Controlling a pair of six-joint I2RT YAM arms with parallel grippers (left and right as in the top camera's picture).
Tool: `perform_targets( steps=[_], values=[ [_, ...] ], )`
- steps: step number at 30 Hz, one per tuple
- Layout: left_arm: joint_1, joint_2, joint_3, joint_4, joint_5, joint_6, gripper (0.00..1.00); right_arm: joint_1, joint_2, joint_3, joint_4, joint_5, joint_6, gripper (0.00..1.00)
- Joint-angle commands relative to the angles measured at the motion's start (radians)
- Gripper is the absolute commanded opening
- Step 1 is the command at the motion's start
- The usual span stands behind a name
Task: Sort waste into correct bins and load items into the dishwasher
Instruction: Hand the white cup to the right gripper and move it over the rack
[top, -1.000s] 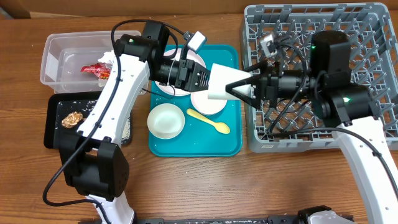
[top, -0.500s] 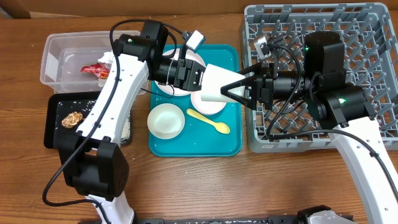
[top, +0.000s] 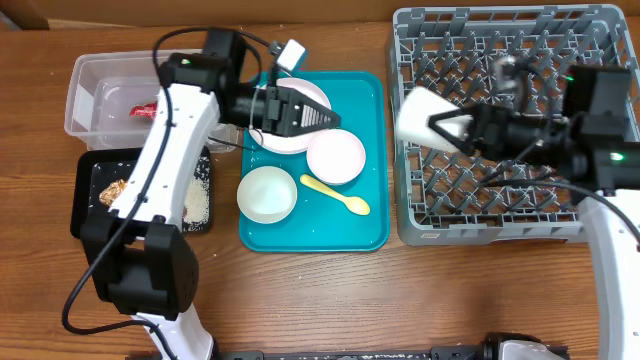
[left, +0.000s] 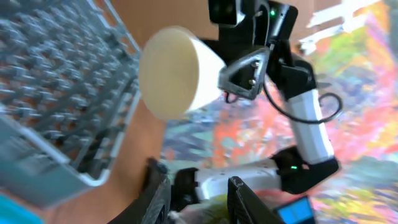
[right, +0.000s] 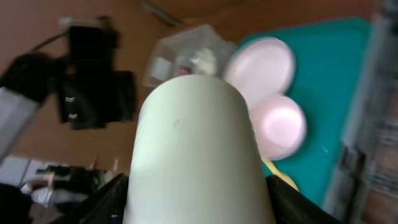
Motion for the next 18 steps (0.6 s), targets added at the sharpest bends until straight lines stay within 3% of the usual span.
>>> perform_targets(
  steps=[1, 4, 8, 12, 18],
  values=[
    [0.01, -0.009, 0.018, 0.023, -0.154, -0.001, 0.34, -0.025, -0.028, 0.058, -0.084, 0.27, 0.02, 0.49],
    [0.008, -0.009, 0.018, 0.037, -0.33, -0.036, 0.33, -0.008, -0.028, 0.083, -0.182, 0.464, 0.081, 0.49],
    [-0.01, -0.009, 0.018, 0.068, -0.716, -0.152, 0.32, 0.069, -0.011, 0.084, -0.274, 0.642, 0.174, 0.49],
    [-0.025, -0.009, 0.018, 0.079, -0.997, -0.26, 0.33, 0.185, 0.044, 0.084, -0.346, 0.801, 0.248, 0.49],
    [-0.025, -0.009, 0.018, 0.079, -1.137, -0.304, 0.33, 0.288, 0.175, 0.083, -0.438, 0.952, 0.326, 0.49]
  ],
)
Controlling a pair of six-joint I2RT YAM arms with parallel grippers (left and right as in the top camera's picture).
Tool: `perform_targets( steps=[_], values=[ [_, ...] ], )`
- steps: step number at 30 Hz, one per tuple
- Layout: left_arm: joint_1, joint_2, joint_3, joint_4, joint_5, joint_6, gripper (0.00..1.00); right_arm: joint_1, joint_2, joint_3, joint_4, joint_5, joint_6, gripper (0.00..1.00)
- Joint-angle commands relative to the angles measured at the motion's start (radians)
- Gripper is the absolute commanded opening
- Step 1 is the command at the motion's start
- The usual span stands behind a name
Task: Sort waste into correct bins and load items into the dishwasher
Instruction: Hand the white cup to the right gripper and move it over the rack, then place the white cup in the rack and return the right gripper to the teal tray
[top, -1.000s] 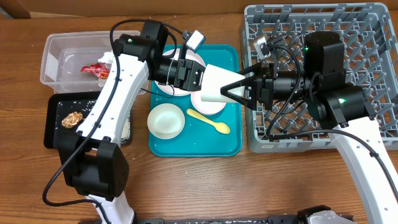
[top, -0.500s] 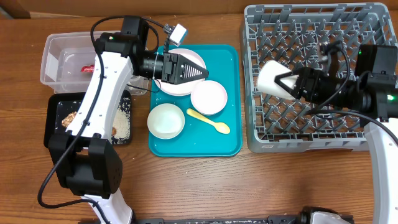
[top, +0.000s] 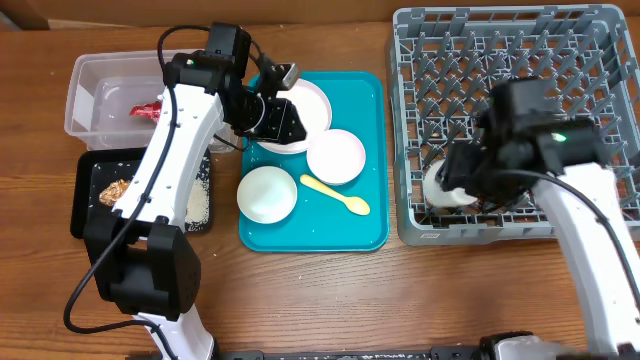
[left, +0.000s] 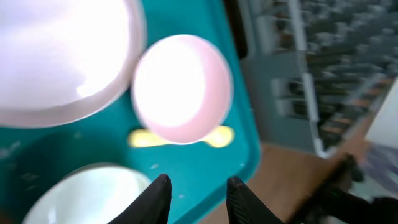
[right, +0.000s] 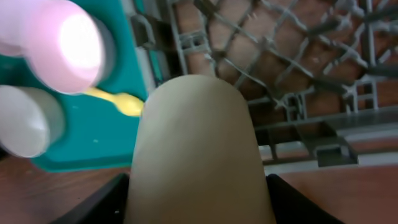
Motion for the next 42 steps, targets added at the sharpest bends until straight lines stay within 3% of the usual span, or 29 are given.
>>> perform_targets(
  steps=[1, 6, 8, 11, 16, 21, 26, 35, 42],
  values=[
    [-0.005, -0.009, 0.018, 0.004, -0.164, -0.059, 0.32, 0.026, 0.074, 0.019, -0.021, 0.134, 0.063, 0.49],
    [-0.002, -0.009, 0.018, 0.003, -0.238, -0.09, 0.3, 0.028, 0.158, 0.017, -0.024, 0.134, 0.063, 0.5],
    [0.004, -0.01, 0.025, -0.003, -0.257, -0.104, 0.3, 0.029, 0.183, 0.017, -0.01, 0.133, 0.058, 0.55],
    [0.03, -0.013, 0.075, -0.053, -0.264, -0.105, 0.28, 0.037, 0.209, 0.017, 0.008, 0.134, 0.054, 0.72],
    [0.109, -0.013, 0.27, -0.227, -0.313, -0.11, 0.25, 0.044, 0.213, 0.017, 0.026, 0.129, 0.051, 0.84],
    [0.202, -0.013, 0.486, -0.37, -0.433, -0.112, 0.29, 0.044, 0.213, 0.017, 0.042, 0.091, 0.027, 0.84],
    [0.293, -0.013, 0.609, -0.451, -0.45, -0.112, 0.31, 0.044, 0.212, 0.039, 0.051, 0.081, 0.025, 0.84],
    [0.526, -0.029, 0.634, -0.467, -0.449, -0.175, 0.39, 0.104, 0.205, 0.333, -0.007, 0.081, -0.021, 0.88],
    [0.694, -0.028, 0.632, -0.46, -0.449, -0.199, 0.42, 0.249, 0.253, 0.346, 0.073, 0.06, 0.013, 0.9]
  ],
)
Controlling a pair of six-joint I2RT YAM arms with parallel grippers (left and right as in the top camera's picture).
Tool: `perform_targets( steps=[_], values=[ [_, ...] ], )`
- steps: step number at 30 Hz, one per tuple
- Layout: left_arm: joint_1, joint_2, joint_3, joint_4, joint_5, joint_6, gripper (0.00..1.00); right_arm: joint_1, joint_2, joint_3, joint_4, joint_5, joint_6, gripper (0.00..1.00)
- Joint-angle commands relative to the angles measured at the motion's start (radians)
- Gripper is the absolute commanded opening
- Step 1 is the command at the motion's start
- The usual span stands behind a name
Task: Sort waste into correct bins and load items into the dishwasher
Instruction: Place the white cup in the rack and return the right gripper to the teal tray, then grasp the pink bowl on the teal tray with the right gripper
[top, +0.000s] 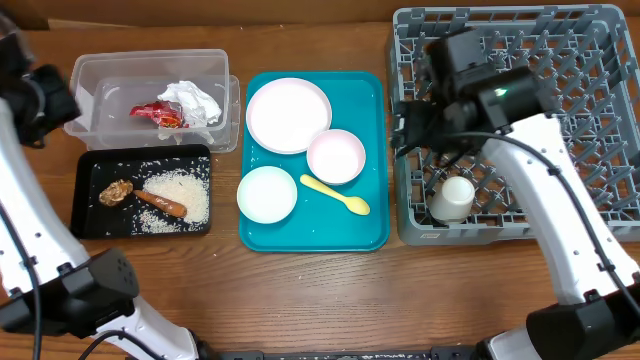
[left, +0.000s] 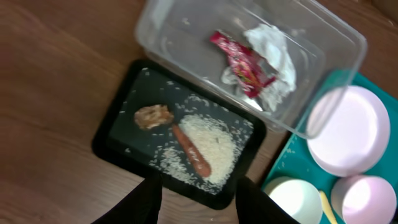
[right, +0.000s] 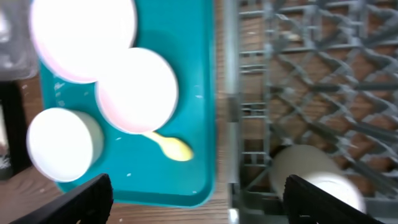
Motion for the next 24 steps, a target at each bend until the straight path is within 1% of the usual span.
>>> perform_targets(
  steps=[1, 6, 7, 8, 9, 10, 11, 14, 16, 18, 23, 24],
  values=[
    [0.041, -0.025, 0.022, 0.01, -0.007, -0.029, 0.46, 0.066, 0.054, 0.017, 0.025, -0.024, 0.032, 0.9],
    [0.05, -0.017, 0.02, 0.021, -0.013, -0.029, 0.64, 0.114, 0.152, 0.016, 0.059, -0.024, 0.084, 0.89],
    [0.05, -0.011, 0.02, 0.021, -0.015, -0.029, 0.69, 0.121, 0.171, 0.015, 0.066, -0.024, 0.09, 0.89],
    [0.05, -0.004, 0.02, 0.02, -0.015, -0.029, 0.77, 0.127, 0.193, 0.012, 0.079, -0.024, 0.107, 0.88],
    [0.05, 0.0, 0.02, 0.02, -0.015, -0.029, 0.8, 0.129, 0.2, 0.011, 0.084, -0.024, 0.114, 0.87],
    [0.05, 0.01, 0.02, 0.02, -0.016, -0.028, 0.92, 0.132, 0.223, 0.01, 0.095, -0.024, 0.132, 0.85],
    [0.05, 0.014, 0.02, 0.02, -0.018, -0.028, 1.0, 0.134, 0.238, 0.01, 0.101, -0.025, 0.14, 0.84],
    [0.05, 0.039, 0.02, 0.02, -0.026, -0.028, 1.0, 0.135, 0.282, 0.005, 0.135, -0.056, 0.142, 0.79],
    [0.05, 0.052, 0.02, 0.02, -0.026, -0.028, 1.0, 0.135, 0.309, -0.002, 0.163, -0.075, 0.143, 0.73],
    [0.05, 0.074, 0.02, 0.02, -0.026, -0.028, 1.0, 0.135, 0.351, -0.002, 0.182, -0.076, 0.173, 0.68],
    [0.05, 0.091, 0.02, 0.02, -0.026, -0.028, 1.0, 0.135, 0.406, -0.002, 0.197, -0.063, 0.24, 0.61],
    [0.05, 0.092, 0.02, 0.02, -0.026, -0.028, 1.0, 0.135, 0.414, -0.002, 0.201, -0.06, 0.252, 0.58]
  ],
)
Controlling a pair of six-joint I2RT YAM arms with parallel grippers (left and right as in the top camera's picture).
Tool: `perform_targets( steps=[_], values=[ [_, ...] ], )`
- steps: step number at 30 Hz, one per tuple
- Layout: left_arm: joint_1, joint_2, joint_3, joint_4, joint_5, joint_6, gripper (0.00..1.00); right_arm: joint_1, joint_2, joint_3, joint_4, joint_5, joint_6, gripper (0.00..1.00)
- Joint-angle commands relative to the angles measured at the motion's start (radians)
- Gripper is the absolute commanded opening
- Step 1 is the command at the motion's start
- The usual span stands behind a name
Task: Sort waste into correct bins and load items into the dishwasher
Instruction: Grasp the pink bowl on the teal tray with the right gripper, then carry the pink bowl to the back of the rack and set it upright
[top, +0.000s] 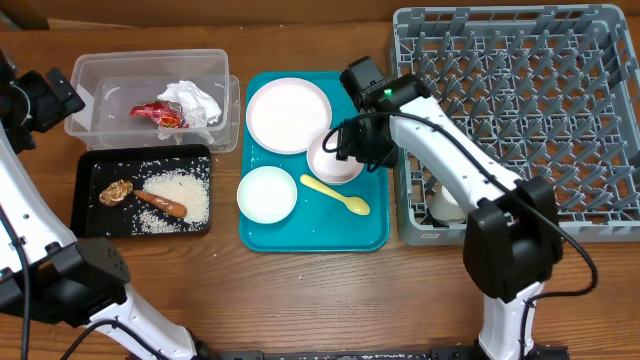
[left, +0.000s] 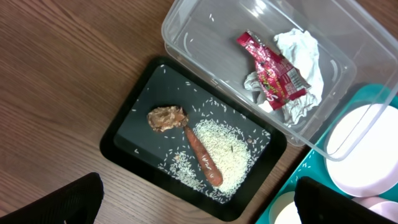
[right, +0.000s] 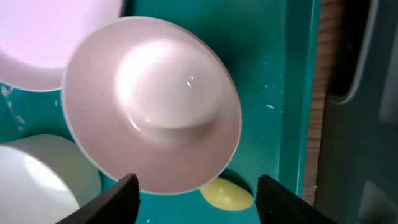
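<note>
On the teal tray (top: 320, 230) lie a pink plate (top: 288, 115), a pink bowl (right: 152, 112), a white bowl (top: 267, 193) and a yellow spoon (top: 337, 195). My right gripper (right: 206, 199) hangs open and empty just above the pink bowl's near rim, its fingers (right: 124, 199) wide apart. A cream cup (top: 447, 203) stands upside down in the front left corner of the grey dish rack (top: 500, 12). My left gripper (left: 199, 210) is open and empty, high over the table's far left.
A clear bin (left: 186, 25) holds a red wrapper (left: 270, 68) and a crumpled tissue (left: 298, 46). In front of it a black tray (left: 124, 146) carries rice, a sausage (left: 202, 157) and a brown lump (left: 166, 118). The rack's left wall stands close to the tray's right side.
My right gripper has moved from over the rack's left edge to low above the pink bowl on the tray. The left gripper's fingers stand wider apart; that arm stays at the far left.
My right gripper held the cream cup at the rack's left edge while the left hovered over the tray. Then the cup was down in the rack's front left corner. Later it stood there let go, with the left arm at the far left. Now my right gripper is over the pink bowl.
</note>
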Motion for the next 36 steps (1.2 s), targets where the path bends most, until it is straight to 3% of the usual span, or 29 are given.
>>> perform_targets(
  steps=[1, 10, 17, 18, 21, 31, 36],
  values=[
    [0.002, 0.009, 0.018, 0.002, -0.013, -0.003, 1.0, 0.007, 0.035, -0.001, 0.014, 0.011, 0.075, 0.56],
    [0.002, 0.009, 0.018, 0.001, -0.013, -0.003, 1.0, 0.007, 0.088, -0.026, 0.029, 0.066, 0.129, 0.45],
    [0.002, 0.009, 0.018, 0.001, -0.013, -0.003, 1.0, 0.024, 0.102, -0.034, 0.048, 0.138, 0.126, 0.28],
    [0.002, 0.009, 0.018, 0.001, -0.013, -0.003, 1.0, 0.03, 0.102, -0.034, 0.053, 0.157, 0.126, 0.19],
    [0.002, 0.009, 0.018, 0.001, -0.013, -0.003, 1.0, 0.031, 0.101, -0.029, 0.054, 0.163, 0.124, 0.04],
    [0.002, 0.009, 0.018, 0.001, -0.013, -0.003, 1.0, 0.027, 0.01, 0.21, -0.142, 0.298, 0.033, 0.04],
    [0.002, 0.009, 0.018, 0.001, -0.013, -0.003, 1.0, 0.007, -0.055, 0.397, -0.202, 0.628, 0.016, 0.04]
  ],
)
